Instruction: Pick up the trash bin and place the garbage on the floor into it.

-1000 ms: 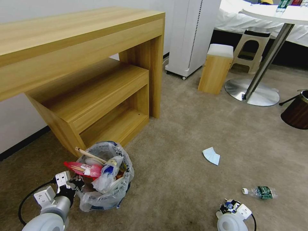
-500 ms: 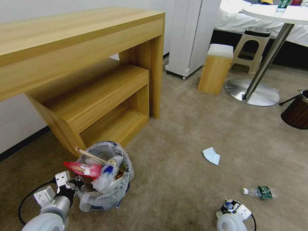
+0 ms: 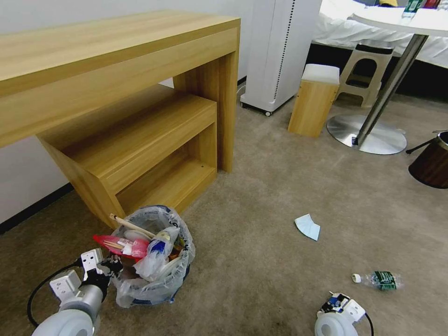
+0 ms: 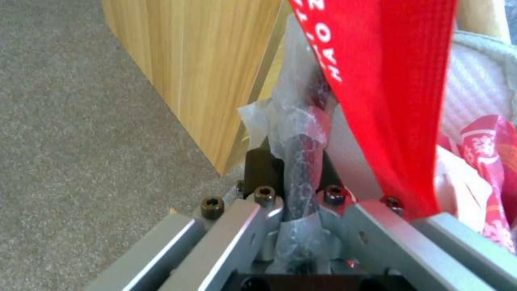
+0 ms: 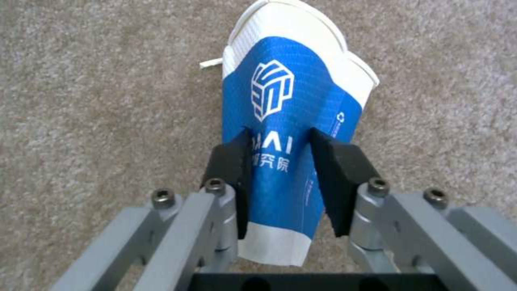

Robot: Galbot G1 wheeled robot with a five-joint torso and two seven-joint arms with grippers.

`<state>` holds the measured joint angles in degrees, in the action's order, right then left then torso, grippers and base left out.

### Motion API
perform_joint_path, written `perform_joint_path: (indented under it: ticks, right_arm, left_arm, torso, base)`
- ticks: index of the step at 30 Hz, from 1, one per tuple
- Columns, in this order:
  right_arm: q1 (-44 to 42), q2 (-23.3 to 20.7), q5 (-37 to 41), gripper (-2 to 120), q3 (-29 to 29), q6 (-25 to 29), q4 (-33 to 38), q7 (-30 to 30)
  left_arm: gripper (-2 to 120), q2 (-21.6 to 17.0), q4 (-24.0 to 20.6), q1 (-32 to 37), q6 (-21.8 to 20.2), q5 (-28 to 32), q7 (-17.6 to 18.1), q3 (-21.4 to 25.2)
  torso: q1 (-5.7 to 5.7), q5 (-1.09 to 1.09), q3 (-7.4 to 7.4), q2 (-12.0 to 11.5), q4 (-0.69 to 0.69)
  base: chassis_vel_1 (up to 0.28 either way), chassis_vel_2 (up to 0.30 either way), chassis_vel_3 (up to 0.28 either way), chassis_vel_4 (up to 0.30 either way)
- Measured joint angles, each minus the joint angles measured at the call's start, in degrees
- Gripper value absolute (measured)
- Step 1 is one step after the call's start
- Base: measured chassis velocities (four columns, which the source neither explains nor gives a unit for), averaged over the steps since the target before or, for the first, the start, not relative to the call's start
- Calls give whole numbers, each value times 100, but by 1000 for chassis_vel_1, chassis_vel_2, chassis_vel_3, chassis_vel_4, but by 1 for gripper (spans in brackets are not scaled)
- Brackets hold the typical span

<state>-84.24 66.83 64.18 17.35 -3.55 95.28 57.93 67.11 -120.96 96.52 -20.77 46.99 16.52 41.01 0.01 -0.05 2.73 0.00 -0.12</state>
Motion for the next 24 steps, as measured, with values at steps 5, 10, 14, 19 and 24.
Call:
perform_joint_path:
  ticks: [5,10,14,19,24]
  right_arm:
    - [12,-7,-46,17,-14,-2,-47,14]
    - [15,-36,-113,7,-45,-15,-66,33]
    - [10,-42,-137,0,-55,-27,-51,49]
    - [-7,-44,-190,0,-73,-27,-18,52]
    - [-16,-57,-296,0,-81,-3,5,33]
  left_arm:
    - [0,-1,11,-1,1,1,0,0]
    - [0,2,25,7,7,-2,0,-2]
    - [0,5,33,18,11,-8,-2,-2]
    - [0,9,30,32,16,-17,-4,0]
    - [0,9,20,47,20,-22,-4,8]
  torso:
    - [0,0,0,0,0]
    - [0,1,0,0,-1]
    - [0,1,0,0,-1]
    - [0,1,0,0,-2]
    - [0,1,0,0,-2]
  base:
    - [0,0,0,0]
    - [0,0,0,0]
    - [0,0,0,0]
    - [0,0,0,0]
    - [0,0,0,0]
